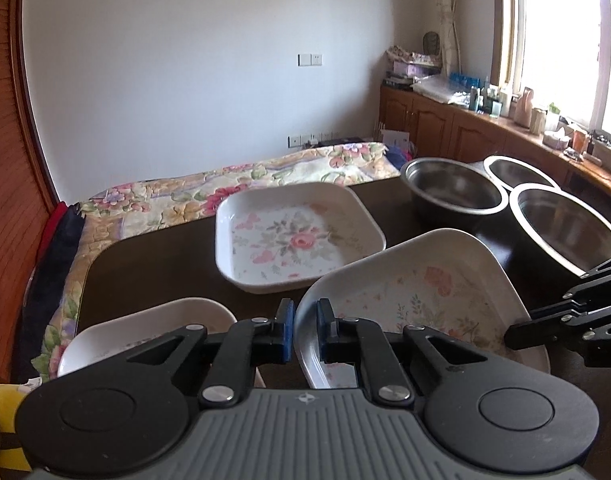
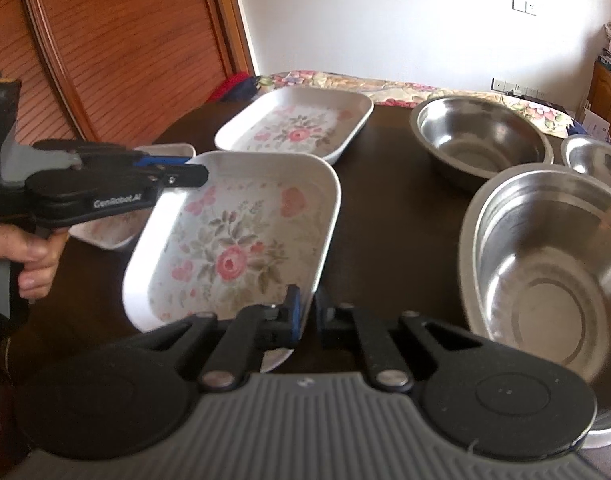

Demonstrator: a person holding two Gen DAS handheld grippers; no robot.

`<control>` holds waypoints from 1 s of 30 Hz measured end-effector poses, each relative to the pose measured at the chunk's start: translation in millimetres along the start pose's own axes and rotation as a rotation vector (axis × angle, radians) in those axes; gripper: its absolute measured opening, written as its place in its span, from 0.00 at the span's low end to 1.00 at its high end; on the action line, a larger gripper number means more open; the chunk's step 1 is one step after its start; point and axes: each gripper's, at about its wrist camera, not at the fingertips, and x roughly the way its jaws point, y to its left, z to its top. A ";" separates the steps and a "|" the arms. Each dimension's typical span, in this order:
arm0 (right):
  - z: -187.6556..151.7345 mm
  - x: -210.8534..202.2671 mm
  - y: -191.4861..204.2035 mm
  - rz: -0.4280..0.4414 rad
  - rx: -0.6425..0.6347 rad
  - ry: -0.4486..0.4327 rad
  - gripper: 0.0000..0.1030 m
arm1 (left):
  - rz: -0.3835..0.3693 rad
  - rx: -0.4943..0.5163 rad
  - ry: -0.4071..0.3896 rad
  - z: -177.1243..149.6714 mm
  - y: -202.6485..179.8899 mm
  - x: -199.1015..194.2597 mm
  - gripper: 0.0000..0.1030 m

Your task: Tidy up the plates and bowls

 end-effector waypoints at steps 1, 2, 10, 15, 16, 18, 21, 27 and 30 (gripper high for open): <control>0.1 -2.3 -0.3 0.001 0.001 -0.005 0.08 | 0.000 0.002 -0.005 1.0 -2.0 -3.0 0.38; 0.2 -4.1 -0.5 0.001 0.004 -0.010 0.07 | -0.001 0.003 -0.010 2.0 -4.0 -6.5 0.38; -2.1 -27.3 -0.4 0.003 0.006 -0.056 0.07 | 0.005 0.015 -0.051 7.2 -22.5 -38.3 0.38; -6.3 -47.1 -1.4 0.016 0.009 -0.096 0.06 | 0.017 0.021 -0.079 5.4 -35.7 -64.9 0.38; -6.5 -51.3 -1.8 0.020 0.011 -0.103 0.06 | 0.022 0.024 -0.087 4.5 -39.2 -71.7 0.38; -9.0 -60.4 -1.6 0.026 0.013 -0.117 0.06 | 0.033 0.030 -0.092 1.5 -43.3 -81.7 0.38; -15.3 -71.1 1.8 0.036 0.006 -0.129 0.06 | 0.052 0.035 -0.085 -8.5 -50.1 -94.6 0.38; -34.2 -75.4 8.3 0.078 0.010 -0.129 0.06 | 0.074 0.003 -0.051 -39.5 -51.8 -106.5 0.38; -46.1 -72.5 13.2 0.097 0.009 -0.111 0.06 | 0.079 -0.013 -0.032 -50.5 -53.5 -102.8 0.38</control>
